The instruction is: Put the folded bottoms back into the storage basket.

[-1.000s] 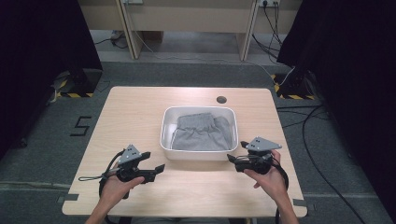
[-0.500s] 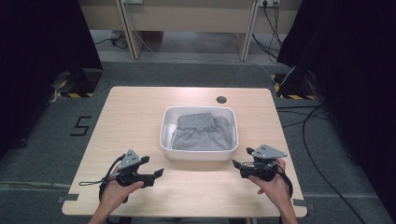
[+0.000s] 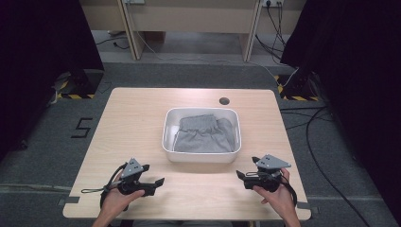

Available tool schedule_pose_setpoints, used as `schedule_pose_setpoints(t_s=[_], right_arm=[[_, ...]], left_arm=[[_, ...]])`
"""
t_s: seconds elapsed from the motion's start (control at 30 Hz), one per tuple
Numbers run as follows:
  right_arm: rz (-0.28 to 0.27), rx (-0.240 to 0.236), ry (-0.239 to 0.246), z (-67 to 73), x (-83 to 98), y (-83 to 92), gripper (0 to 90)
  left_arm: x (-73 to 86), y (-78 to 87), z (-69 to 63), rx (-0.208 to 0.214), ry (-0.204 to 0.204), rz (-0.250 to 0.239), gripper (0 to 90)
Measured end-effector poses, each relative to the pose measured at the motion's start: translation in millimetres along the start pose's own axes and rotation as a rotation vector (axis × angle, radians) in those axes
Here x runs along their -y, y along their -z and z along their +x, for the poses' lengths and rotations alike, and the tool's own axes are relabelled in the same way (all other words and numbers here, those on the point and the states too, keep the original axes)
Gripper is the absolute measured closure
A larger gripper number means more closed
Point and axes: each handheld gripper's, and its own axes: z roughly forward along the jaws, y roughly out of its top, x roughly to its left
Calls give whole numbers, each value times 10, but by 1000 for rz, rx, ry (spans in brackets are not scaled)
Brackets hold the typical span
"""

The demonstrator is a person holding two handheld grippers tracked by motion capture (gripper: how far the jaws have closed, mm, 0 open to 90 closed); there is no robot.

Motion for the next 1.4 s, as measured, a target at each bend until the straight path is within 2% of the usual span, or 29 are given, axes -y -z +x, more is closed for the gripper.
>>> schedule_pose_setpoints(t_s=[0.1, 0.27, 0.73, 1.2, 1.4], right_arm=[[15, -8, -15, 20, 76, -14, 191], [33, -1, -26, 27, 138, -36, 192], [34, -10, -2, 121, 287, -12, 192], [55, -28, -3, 215, 388, -39, 188], [64, -23, 5, 239, 406, -29, 185]], left_arm=[[85, -3, 16, -6, 1, 23, 158], [141, 24, 24, -10, 1, 32, 159], [259, 57, -21, -22, -16, 52, 158], [364, 86, -33, -31, 1, 85, 159], [390, 100, -43, -41, 3, 76, 156]])
